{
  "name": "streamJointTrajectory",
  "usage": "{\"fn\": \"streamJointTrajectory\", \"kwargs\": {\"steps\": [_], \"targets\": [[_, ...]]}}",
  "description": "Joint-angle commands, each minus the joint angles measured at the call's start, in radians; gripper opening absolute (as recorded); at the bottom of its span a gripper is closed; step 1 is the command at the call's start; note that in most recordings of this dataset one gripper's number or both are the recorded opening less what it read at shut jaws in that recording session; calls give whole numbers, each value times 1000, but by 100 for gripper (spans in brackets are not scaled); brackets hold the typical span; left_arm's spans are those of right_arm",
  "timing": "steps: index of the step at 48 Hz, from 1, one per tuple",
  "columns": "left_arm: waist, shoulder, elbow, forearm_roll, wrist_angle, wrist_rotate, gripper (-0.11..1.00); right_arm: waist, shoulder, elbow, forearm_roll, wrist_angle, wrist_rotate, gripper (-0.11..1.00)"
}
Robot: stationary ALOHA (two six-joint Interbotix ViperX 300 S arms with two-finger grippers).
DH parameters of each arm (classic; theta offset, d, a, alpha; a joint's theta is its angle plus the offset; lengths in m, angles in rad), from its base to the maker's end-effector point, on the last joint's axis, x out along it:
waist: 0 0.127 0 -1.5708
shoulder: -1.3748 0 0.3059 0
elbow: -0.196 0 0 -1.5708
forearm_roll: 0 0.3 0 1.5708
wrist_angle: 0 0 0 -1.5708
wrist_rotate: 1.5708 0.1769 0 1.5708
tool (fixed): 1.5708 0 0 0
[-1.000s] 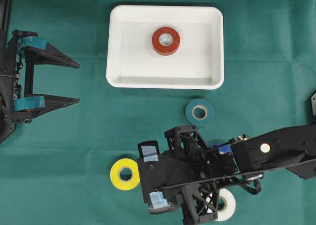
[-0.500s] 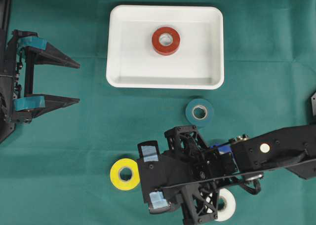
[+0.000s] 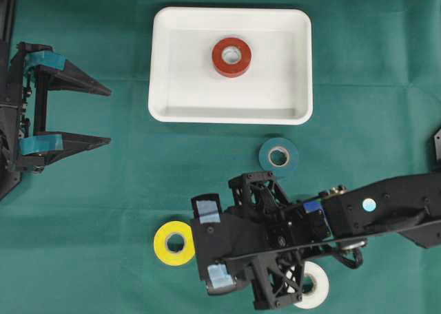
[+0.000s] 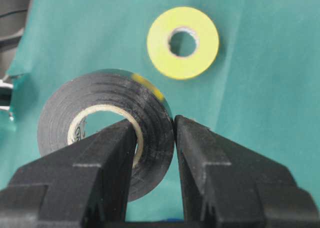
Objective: Pick up the tape from a random location and place it into the white case.
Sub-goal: 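Lift the black roll off the table with the right gripper, then carry the black roll with the right gripper over the white tray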
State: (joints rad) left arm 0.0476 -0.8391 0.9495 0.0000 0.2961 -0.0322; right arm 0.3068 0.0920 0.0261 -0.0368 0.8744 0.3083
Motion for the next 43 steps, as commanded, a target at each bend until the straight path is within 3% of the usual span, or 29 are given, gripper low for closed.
{"fn": "streamJointTrajectory", "kwargs": {"steps": [1, 17, 43], "targets": [[-3, 0, -11, 0, 2, -2, 95, -17, -32, -20, -6, -3, 3, 28], [-3, 0, -12, 0, 2, 0, 95, -149, -32, -6, -29, -3, 0, 28], [-3, 8, -11, 0, 2, 3, 95, -485, -32, -5, -104, -15, -2, 28]]}}
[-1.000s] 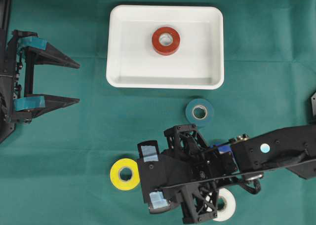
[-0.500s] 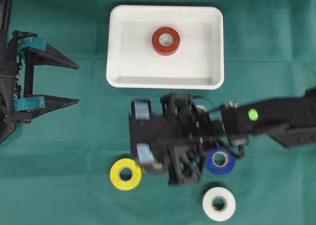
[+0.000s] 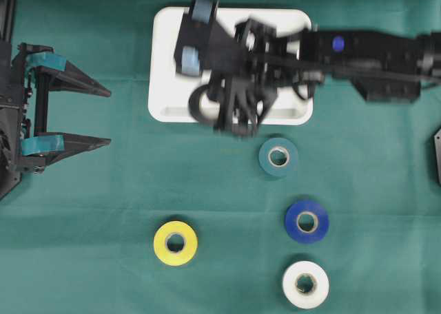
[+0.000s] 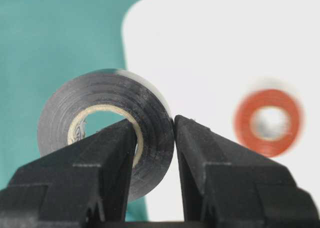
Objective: Pick up the tape from a random location and place it into the white case.
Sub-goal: 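Carry the black roll with the right gripper over the white tray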
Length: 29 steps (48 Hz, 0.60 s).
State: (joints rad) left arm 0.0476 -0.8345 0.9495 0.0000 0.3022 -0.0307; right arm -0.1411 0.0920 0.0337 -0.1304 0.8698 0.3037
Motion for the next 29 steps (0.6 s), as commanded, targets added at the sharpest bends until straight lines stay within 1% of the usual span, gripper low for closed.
{"fn": "streamJointTrajectory", "kwargs": {"steps": [1, 8, 16, 23, 29], "targets": [[-3, 3, -12, 0, -5, 2, 95, -49, -31, -12, -14, -11, 3, 28], [-3, 5, -12, 0, -5, 2, 95, -140, -21, -12, -28, -20, 2, 28], [-3, 3, -11, 0, -5, 2, 95, -216, -8, -11, -29, -37, 2, 28], [-2, 3, -12, 0, -5, 0, 95, -245, -5, -12, -29, -44, 0, 28], [-3, 3, -12, 0, -5, -2, 95, -247, -5, -11, -31, -48, -2, 28]]}}
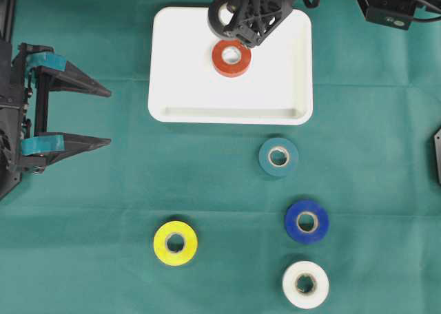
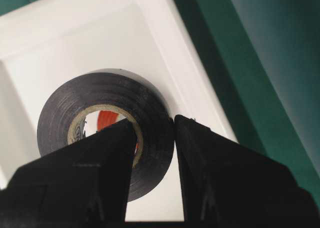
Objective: Pick up the tape from a random location and place it into the white case.
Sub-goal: 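Carry the black roll with the right gripper over the white tray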
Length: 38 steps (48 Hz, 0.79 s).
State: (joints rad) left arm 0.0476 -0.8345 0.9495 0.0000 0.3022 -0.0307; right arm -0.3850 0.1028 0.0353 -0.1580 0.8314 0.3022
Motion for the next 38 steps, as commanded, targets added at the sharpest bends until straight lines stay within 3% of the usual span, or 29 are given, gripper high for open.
{"fn": "streamJointTrajectory", "kwargs": {"steps": [1, 12, 38], "targets": [[-3, 3, -12, 0, -6, -2, 95, -3, -15, -14, -3, -9, 0, 28], [-2, 3, -12, 0, -5, -2, 95, -6, -38, 26, -14, 20, 0, 28], [-2, 5, -12, 0, -6, 0, 95, -64, -210, 275, -20, -8, 14, 28]]}}
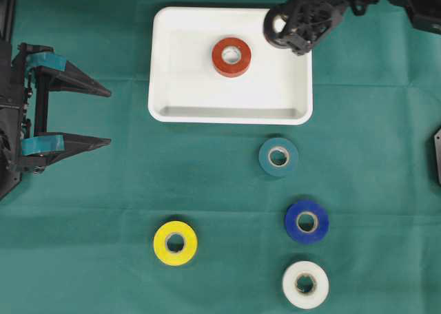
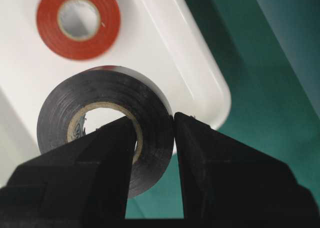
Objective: Pick up the tape from a random location and place it into the white case.
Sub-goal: 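Carry the black roll with the right gripper over the white tray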
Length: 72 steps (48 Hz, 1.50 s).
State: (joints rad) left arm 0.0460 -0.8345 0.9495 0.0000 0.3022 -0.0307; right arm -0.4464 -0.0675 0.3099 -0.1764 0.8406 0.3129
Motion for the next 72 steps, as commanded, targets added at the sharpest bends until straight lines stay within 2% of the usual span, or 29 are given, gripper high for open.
{"fn": "streamJointTrajectory", "kwargs": {"steps": [1, 72], "targets": [[0, 5, -12, 0, -5, 0, 95, -3, -43, 3, -3, -23, 2, 28], [-2, 5, -12, 0, -8, 0, 95, -3, -43, 8, 2, -43, 3, 28]]}}
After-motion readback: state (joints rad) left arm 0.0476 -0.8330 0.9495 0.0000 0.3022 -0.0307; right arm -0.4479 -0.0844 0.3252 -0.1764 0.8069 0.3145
